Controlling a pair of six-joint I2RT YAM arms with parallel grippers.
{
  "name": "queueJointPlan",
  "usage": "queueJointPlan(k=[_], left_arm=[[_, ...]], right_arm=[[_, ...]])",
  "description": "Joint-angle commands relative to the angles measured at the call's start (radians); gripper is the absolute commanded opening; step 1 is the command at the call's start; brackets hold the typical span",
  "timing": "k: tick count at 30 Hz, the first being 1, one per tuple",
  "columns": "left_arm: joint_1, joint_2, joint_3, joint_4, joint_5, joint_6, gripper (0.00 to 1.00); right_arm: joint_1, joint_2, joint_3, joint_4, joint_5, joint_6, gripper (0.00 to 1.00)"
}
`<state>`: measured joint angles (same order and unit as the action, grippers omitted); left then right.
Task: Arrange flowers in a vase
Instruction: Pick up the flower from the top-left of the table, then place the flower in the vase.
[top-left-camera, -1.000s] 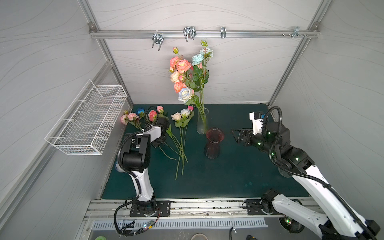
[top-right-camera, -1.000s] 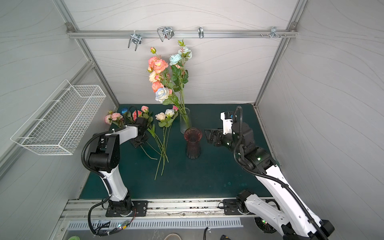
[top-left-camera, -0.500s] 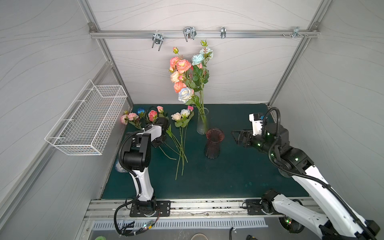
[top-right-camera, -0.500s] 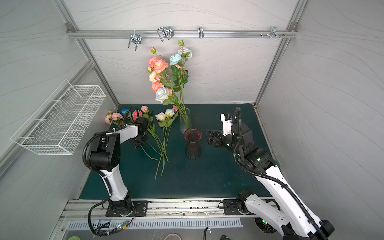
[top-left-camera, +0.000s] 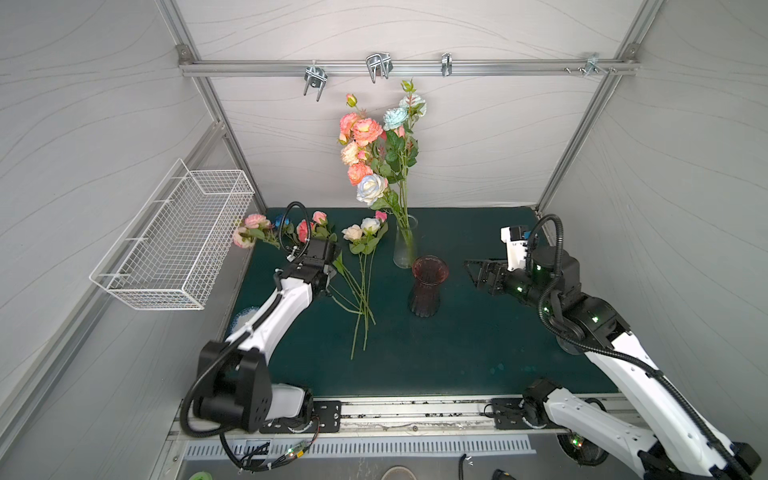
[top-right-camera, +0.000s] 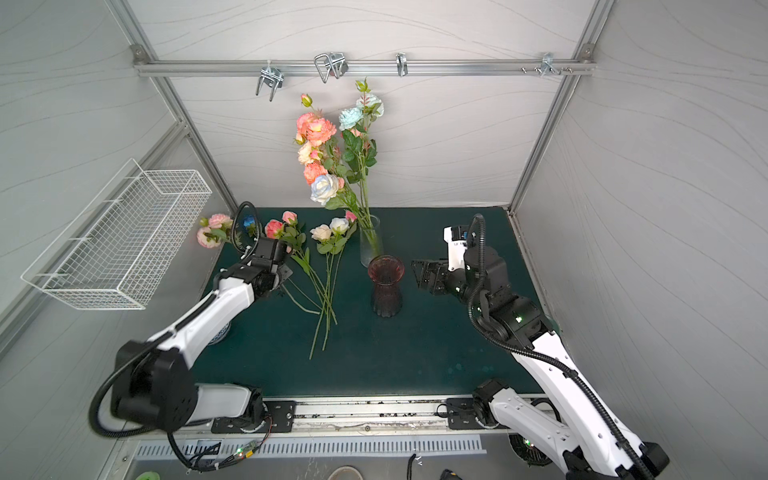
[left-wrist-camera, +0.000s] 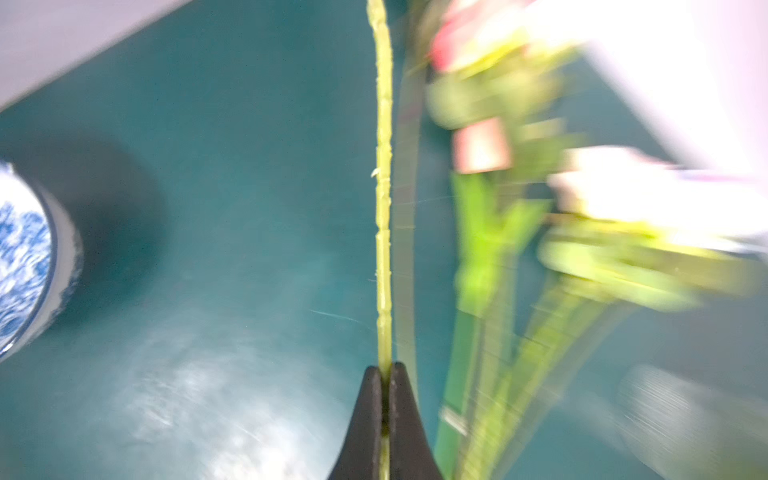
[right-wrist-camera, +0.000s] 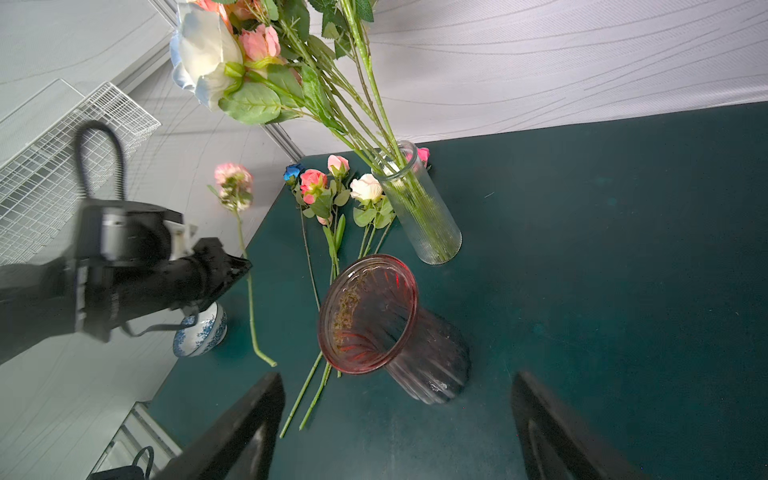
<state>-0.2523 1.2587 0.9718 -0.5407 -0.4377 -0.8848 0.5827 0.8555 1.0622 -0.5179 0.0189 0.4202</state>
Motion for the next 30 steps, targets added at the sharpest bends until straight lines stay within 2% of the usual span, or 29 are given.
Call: queueJointPlan(k=[1,3,6,9,12,16,19,24,30], left_arm=[[-0.120,-0.188,0.020,-0.018,-0.141,0.059,0.00],[-0.218,-0.311,0.044,-0.037,-0.186,0.128,0.00],[-0.373,-0.478,0.052,0.000,-0.192,0.234,0.00],[-0.500,-0.581,0.032,0.098,-0.070,0.366,0.00],[-0.610,-0.599,0.034,0.193,0.058,0.489,0.00],[-0.703,-0.524,0.060,0.325,0.084,0.627,0.00],[-0.753,-0.403,0.114,0.433,0.035,0.720,0.00],[-0.757,-0.257,0.113,0.735,0.013,0.812,0.00],[-0.757,-0.062,0.179,0.984,0.018,0.869,0.00]], right_arm=[[-0.006,-0.009,0.001,0.008,-0.005,0.003,0.87],[-0.006,-0.017,0.000,0.006,-0.008,-0.003,0.87],[-0.006,-0.037,-0.013,0.042,-0.054,-0.020,0.88],[-0.004,-0.040,-0.027,0.148,-0.236,-0.050,0.88],[0.019,-0.017,0.001,0.182,-0.283,-0.068,0.88],[0.049,-0.023,0.014,0.214,-0.273,-0.078,0.88],[0.060,-0.057,0.008,0.196,-0.202,-0.081,0.88],[0.060,-0.161,-0.023,0.146,-0.110,-0.093,0.88],[0.059,-0.244,-0.034,0.098,-0.051,-0.123,0.88]])
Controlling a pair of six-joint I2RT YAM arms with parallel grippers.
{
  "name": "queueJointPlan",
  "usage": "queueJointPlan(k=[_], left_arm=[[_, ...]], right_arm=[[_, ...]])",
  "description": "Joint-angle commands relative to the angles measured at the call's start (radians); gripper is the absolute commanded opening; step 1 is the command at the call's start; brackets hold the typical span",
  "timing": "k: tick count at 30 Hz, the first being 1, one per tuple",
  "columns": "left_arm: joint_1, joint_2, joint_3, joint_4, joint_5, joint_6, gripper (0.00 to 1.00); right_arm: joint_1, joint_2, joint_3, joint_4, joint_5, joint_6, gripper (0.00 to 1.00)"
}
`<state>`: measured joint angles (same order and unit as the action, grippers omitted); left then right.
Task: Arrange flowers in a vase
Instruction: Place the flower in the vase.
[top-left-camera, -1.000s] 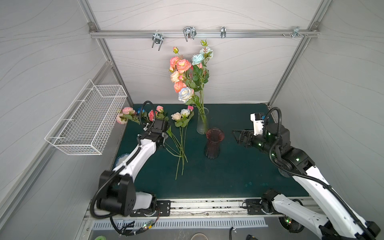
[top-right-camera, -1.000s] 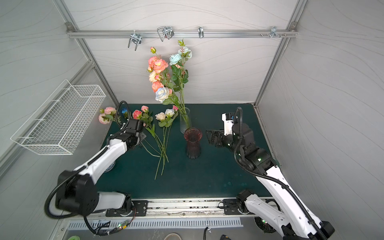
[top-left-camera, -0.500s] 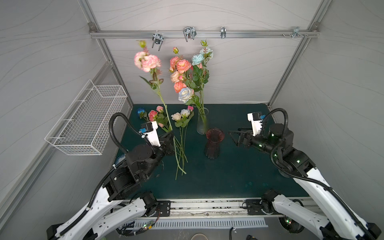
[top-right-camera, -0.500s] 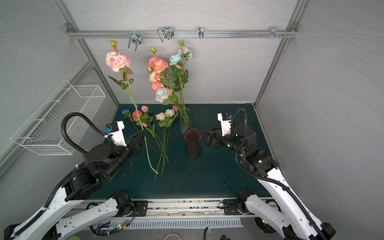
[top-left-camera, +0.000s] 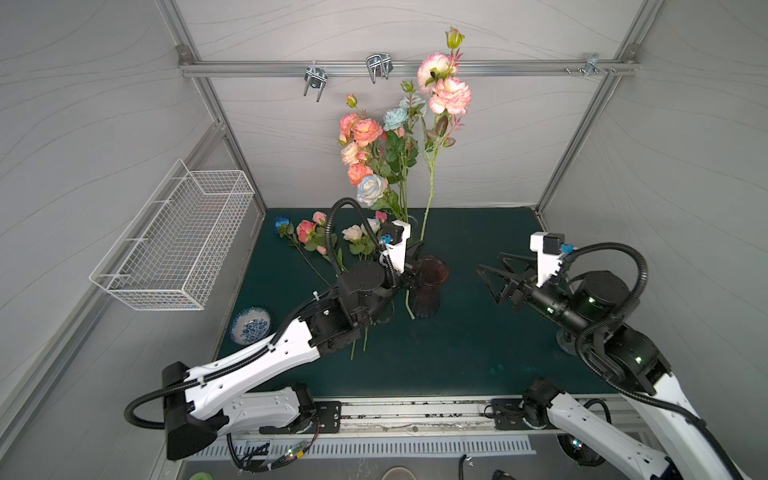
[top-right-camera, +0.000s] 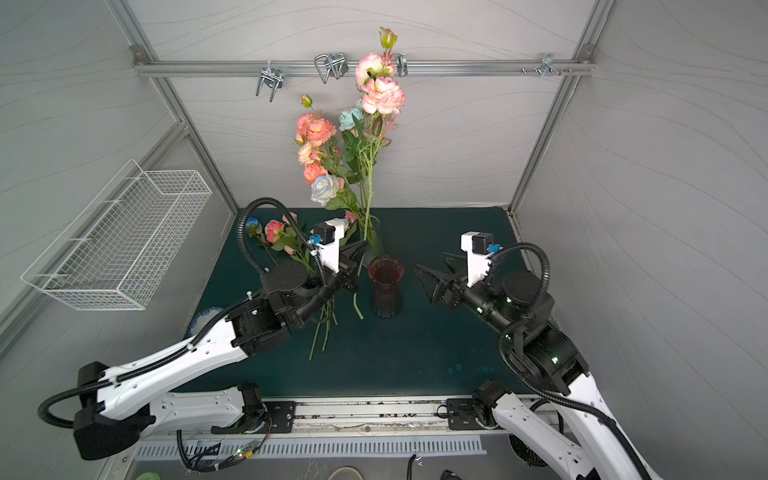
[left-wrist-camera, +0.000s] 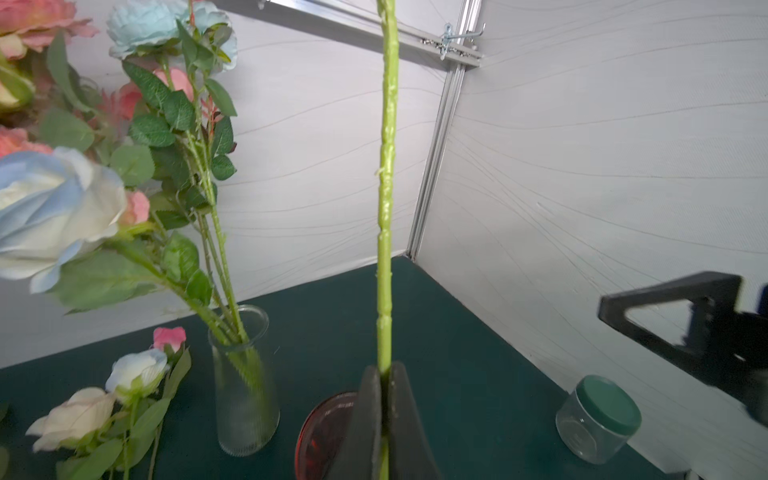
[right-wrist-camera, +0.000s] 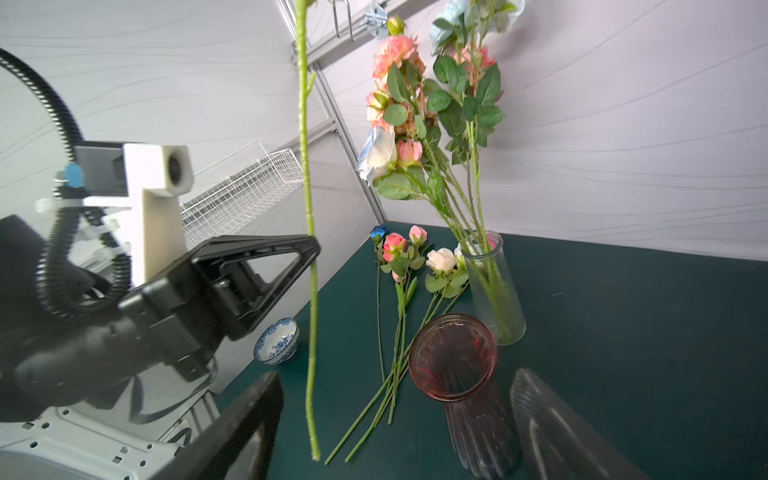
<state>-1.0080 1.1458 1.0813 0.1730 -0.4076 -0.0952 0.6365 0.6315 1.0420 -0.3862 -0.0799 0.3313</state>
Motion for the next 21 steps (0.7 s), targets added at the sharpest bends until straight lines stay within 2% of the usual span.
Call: queueJointPlan(k=[1,6,9,17,21], left_arm=[[-0.001,0.080,0.082,0.308,-0.016,0.093,0.00],[0.012,0.217,0.164,0.430,-0.021,0.162,0.00],[0.045,0.288,0.195,0.470,-0.020,0.162,0.00],[0.096,0.450,0.231,0.592,-0.039,0.217,0.00],[0.097,0.479,0.192,0.613,-0.050,0.229,0.00]], right_arm=[[0.006,-0.027,-0.015,-0.039,0.052,-0.038,0.88],[0.006,-0.059,-0.020,-0.065,0.062,-0.060,0.88],[0.005,-0.083,-0.029,-0.072,0.070,-0.072,0.88],[0.004,-0.120,-0.028,-0.098,0.080,-0.102,0.88],[0.004,-0.129,-0.028,-0.102,0.086,-0.114,0.88]])
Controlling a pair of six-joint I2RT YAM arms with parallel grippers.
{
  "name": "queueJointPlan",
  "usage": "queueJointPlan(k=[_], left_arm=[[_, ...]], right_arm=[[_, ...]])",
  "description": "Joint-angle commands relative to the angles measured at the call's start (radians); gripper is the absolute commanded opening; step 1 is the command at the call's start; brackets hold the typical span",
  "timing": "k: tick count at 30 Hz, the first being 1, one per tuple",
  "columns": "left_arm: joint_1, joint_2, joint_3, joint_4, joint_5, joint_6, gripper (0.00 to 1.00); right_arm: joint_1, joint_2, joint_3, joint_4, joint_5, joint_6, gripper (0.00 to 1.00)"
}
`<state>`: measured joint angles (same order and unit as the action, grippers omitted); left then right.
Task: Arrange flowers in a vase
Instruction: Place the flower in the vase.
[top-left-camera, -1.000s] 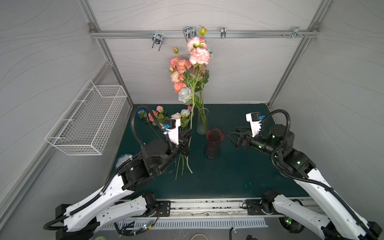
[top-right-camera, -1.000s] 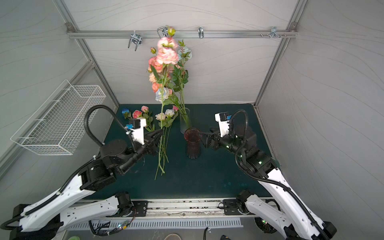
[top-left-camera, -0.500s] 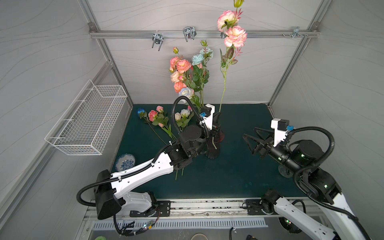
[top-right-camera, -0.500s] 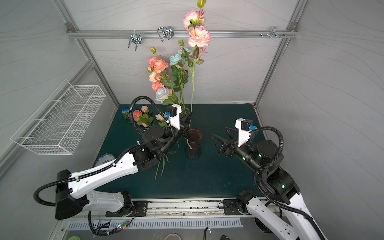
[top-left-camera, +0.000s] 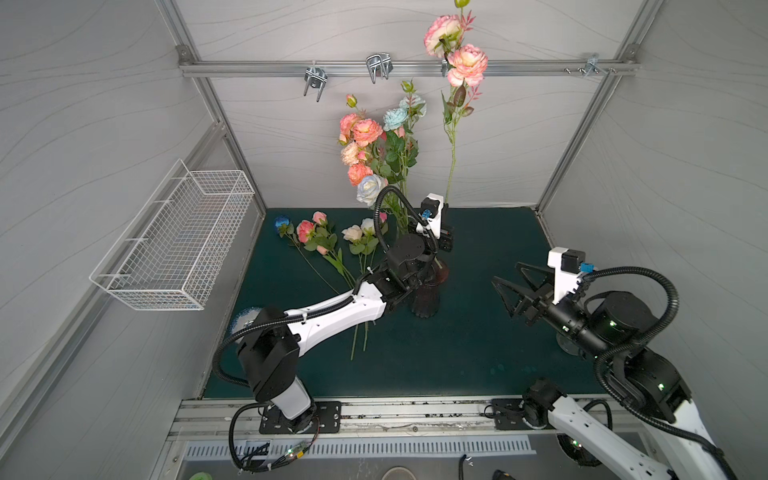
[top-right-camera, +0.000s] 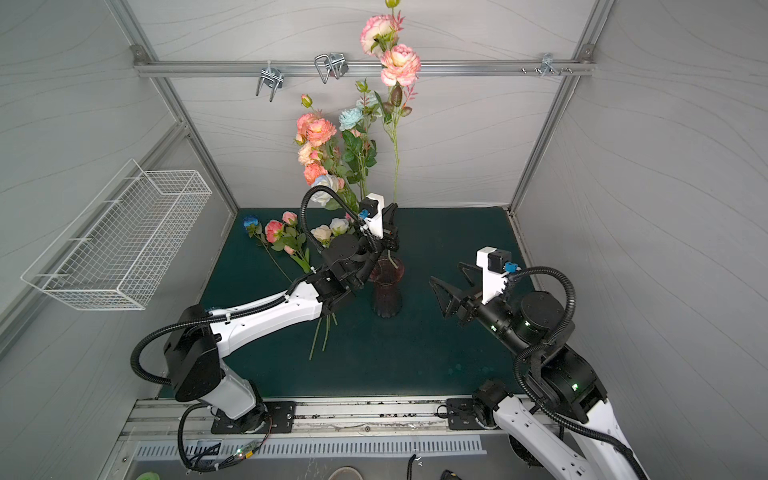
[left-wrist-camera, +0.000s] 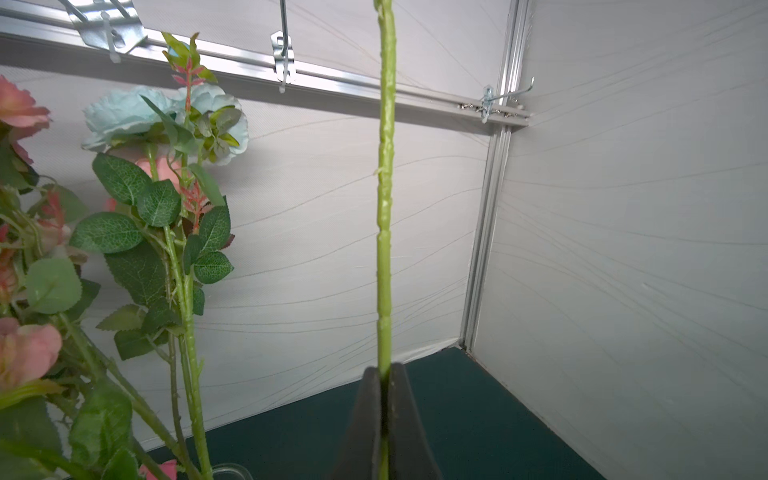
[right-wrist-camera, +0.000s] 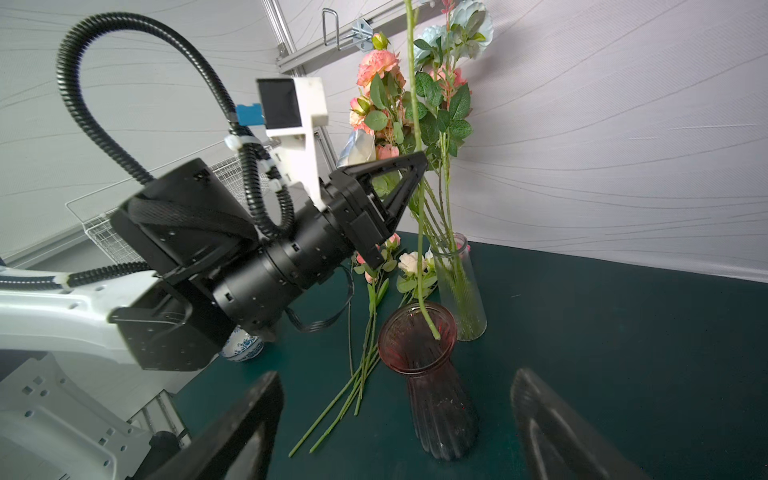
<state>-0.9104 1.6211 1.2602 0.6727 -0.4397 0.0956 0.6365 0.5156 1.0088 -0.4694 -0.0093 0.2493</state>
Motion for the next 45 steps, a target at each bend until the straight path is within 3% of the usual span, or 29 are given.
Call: queueJointPlan(k=[1,5,18,24,32,38,41,43,45], left_arm=[[-0.003,0.003,-0.006,0.122,-0.023,0.039,0.00],[-0.019,0.002,-0.074,0.184,-0.088,0.097,0.00],[-0.095,-0.050,-0.224,0.104,-0.199,0.066,0.00],[-0.100,-0.100,-0.282,0.020,-0.236,-0.016,0.30],[-0.108,-0.174,-0.325,-0.043,-0.250,-0.084,0.51],[-0.110,-0.361,-0.384,-0.236,-0.271,-0.293,0.59],[-0.104,-0.465,-0.402,-0.436,-0.312,-0.401,0.61],[-0.059,-0.531,-0.397,-0.622,-0.326,-0.531,0.62],[0.077,-0.589,-0.397,-0.847,-0.251,-0.741,0.57]], right_arm=[[0.005,-0.014,0.004,-0.018,0.017,-0.036,0.88],[0.004,-0.014,-0.013,-0.001,0.013,-0.035,0.88],[0.005,-0.009,-0.051,0.037,-0.004,-0.011,0.88],[0.004,0.007,-0.051,0.037,-0.019,-0.009,0.88],[0.005,0.024,-0.056,0.035,-0.039,0.004,0.90],[0.005,0.031,-0.054,0.031,-0.056,0.014,0.91],[0.006,0.025,-0.062,0.037,-0.064,0.022,0.92],[0.005,0.019,-0.067,0.043,-0.063,0.024,0.92],[0.005,0.017,-0.073,0.045,-0.056,0.026,0.92]])
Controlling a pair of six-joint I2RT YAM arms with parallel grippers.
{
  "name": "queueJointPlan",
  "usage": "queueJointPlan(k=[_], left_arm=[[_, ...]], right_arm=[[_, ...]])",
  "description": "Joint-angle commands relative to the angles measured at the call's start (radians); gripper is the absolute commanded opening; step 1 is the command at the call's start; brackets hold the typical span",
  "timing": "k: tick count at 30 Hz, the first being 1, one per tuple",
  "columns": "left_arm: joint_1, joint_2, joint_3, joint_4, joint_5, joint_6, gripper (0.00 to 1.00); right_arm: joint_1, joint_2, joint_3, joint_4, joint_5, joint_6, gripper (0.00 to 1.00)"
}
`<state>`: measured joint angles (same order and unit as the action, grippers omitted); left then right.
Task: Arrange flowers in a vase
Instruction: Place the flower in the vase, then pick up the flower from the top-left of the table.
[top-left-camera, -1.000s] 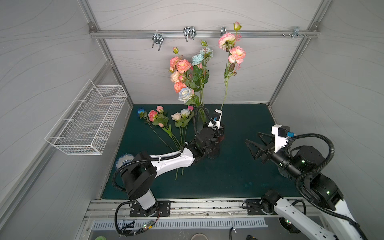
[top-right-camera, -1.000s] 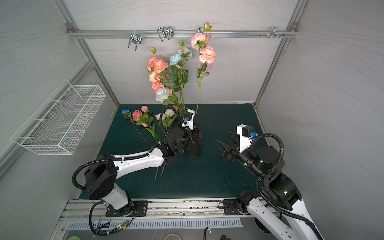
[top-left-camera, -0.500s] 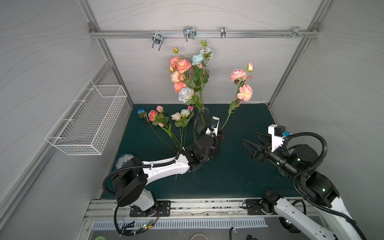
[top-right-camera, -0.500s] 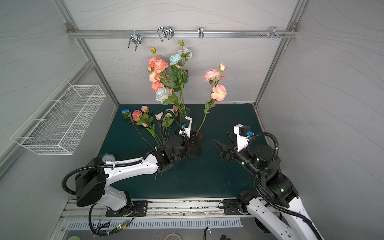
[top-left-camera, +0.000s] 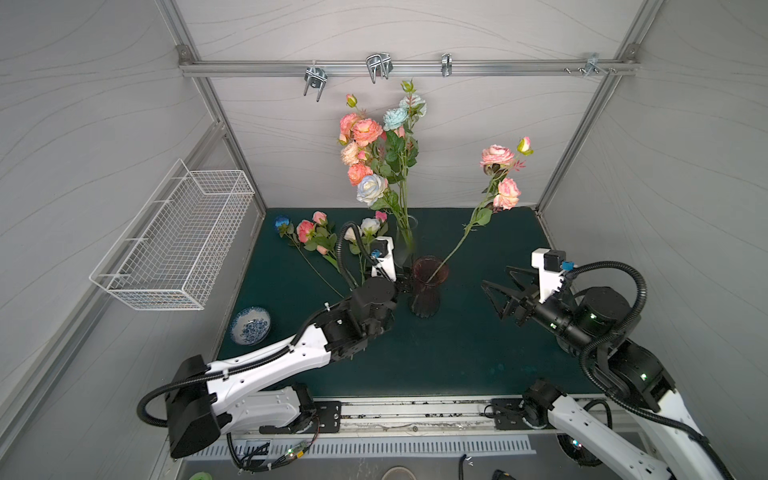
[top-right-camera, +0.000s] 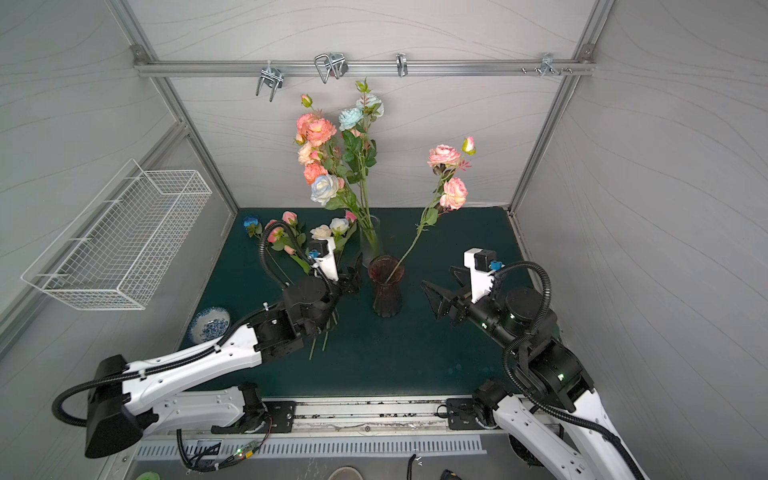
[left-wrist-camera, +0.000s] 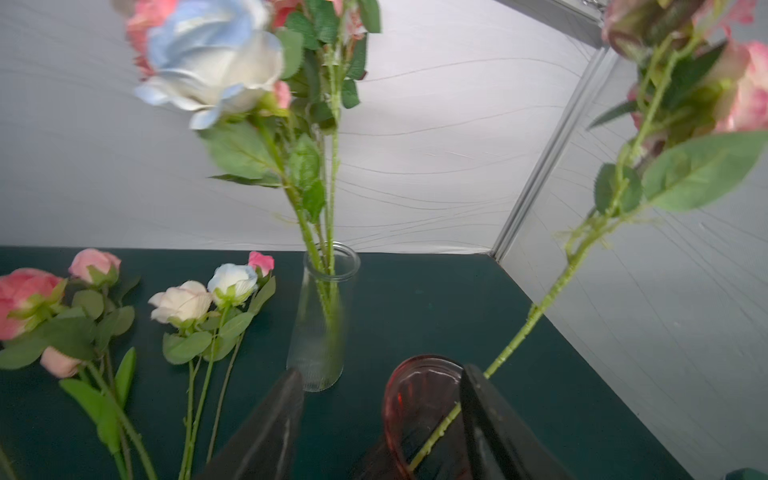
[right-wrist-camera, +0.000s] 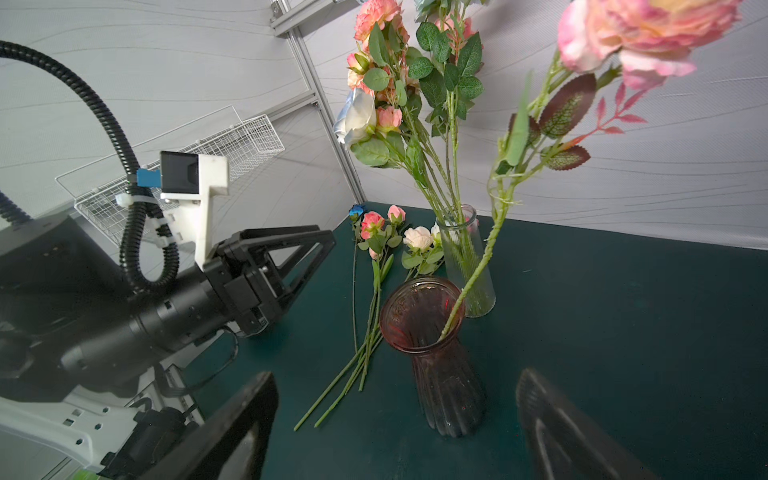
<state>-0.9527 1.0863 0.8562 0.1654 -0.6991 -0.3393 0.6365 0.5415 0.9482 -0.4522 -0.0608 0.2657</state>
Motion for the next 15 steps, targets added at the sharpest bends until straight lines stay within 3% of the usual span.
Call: queueJointPlan(k=[1,2,3,5,8,11,15], left_arm=[[0.193,-0.079,-0.009,-0.396,0.060,-0.376,0.51],[0.278,-0.104,-0.042,-0.435,0.137,-0.436,0.40],[0.355,-0.116,-0.067,-0.470,0.186,-0.482,0.36],[0.493,-0.095,-0.084,-0.537,0.267,-0.543,0.36],[0.646,0.023,-0.063,-0.572,0.387,-0.580,0.47],[0.714,0.171,-0.009,-0.558,0.402,-0.591,0.58],[0.806,0.393,0.155,-0.612,0.401,-0.574,0.59]], right_arm=[[0.006,-0.012,-0.016,0.035,-0.005,0.011,0.92],[0.006,-0.015,-0.023,0.040,-0.004,0.014,0.92],[0.006,-0.017,-0.030,0.045,-0.001,0.018,0.92],[0.006,-0.021,-0.038,0.053,-0.002,0.022,0.92],[0.005,-0.017,-0.042,0.056,-0.001,0.023,0.92],[0.006,-0.015,-0.039,0.054,0.002,0.023,0.92],[0.006,-0.021,-0.040,0.045,0.008,0.021,0.92]])
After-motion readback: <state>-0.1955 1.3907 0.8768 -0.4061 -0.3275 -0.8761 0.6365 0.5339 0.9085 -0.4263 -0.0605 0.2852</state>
